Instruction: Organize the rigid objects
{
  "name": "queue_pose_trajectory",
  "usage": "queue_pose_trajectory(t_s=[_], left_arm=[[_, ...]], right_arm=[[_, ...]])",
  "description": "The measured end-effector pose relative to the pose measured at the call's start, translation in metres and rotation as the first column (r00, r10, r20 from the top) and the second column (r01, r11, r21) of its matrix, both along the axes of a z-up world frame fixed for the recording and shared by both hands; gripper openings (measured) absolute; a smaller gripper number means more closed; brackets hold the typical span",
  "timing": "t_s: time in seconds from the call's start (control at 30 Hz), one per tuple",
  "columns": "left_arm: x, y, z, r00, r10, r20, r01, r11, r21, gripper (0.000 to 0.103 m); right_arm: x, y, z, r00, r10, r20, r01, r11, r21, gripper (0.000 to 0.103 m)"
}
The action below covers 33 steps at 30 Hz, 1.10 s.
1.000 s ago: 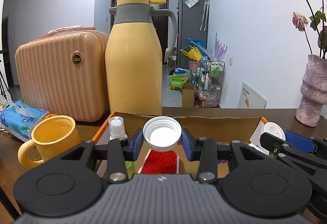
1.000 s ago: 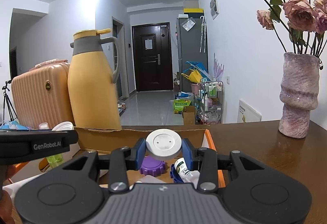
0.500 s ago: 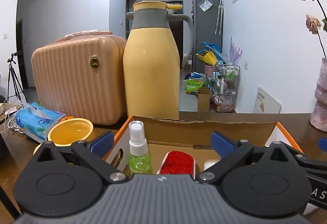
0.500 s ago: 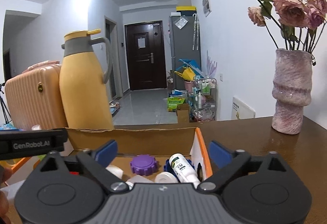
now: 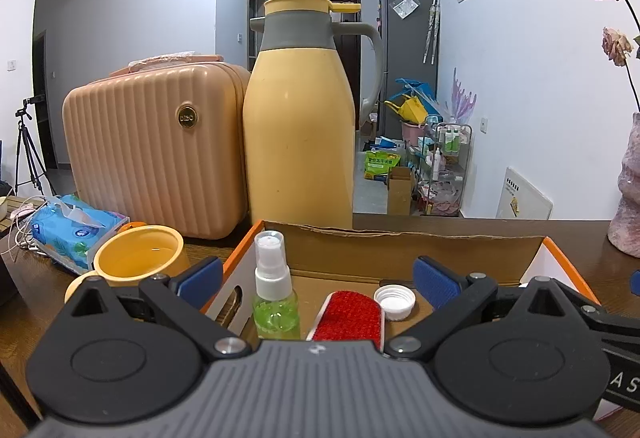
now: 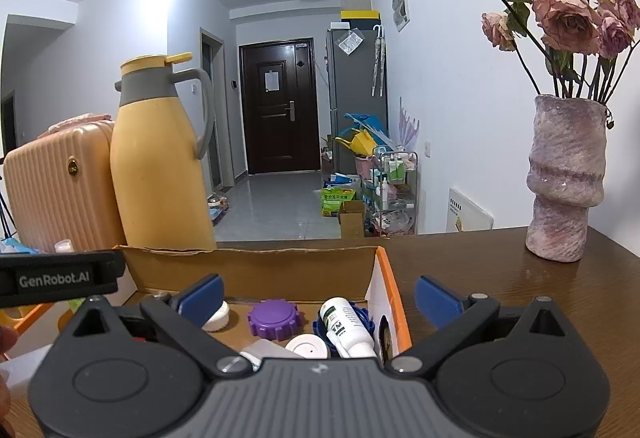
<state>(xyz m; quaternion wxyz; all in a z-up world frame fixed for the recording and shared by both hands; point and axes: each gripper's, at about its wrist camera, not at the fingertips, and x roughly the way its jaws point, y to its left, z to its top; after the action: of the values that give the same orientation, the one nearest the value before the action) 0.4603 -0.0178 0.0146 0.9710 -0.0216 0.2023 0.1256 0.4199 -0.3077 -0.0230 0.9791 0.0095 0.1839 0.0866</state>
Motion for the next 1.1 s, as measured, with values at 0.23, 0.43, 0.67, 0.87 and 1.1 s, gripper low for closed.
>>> queue_pose_trajectory(t_s=[0.23, 0.43, 0.67, 0.87, 1.1], left_arm=[[-0.001, 0.002, 0.000, 1.000, -0.007, 0.001, 0.007, 1.000, -0.010, 0.103], [-0.006, 0.003, 0.004, 1.000, -0.013, 0.005, 0.013, 1.000, -0.025, 0.103], [-0.021, 0.002, 0.010, 0.999, -0.018, 0.031, 0.019, 1.000, -0.023, 0.103], [-0.039, 0.008, 0.018, 0.999, -0.018, 0.048, 0.020, 0.999, -0.031, 0.103], [-0.068, 0.015, 0.024, 0.998, -0.017, 0.054, 0.019, 0.999, -0.030, 0.103]], right_arm=[[-0.001, -0.003, 0.001, 1.000, -0.014, 0.000, 0.014, 1.000, 0.005, 0.103], [-0.008, -0.005, 0.005, 1.000, -0.017, 0.008, 0.017, 1.000, 0.005, 0.103], [-0.025, -0.008, 0.013, 0.999, -0.015, 0.031, 0.015, 1.000, 0.010, 0.103], [-0.045, -0.007, 0.019, 0.999, -0.008, 0.035, 0.008, 1.000, 0.011, 0.103], [-0.074, -0.007, 0.029, 0.999, 0.001, 0.043, -0.001, 1.000, 0.010, 0.103]])
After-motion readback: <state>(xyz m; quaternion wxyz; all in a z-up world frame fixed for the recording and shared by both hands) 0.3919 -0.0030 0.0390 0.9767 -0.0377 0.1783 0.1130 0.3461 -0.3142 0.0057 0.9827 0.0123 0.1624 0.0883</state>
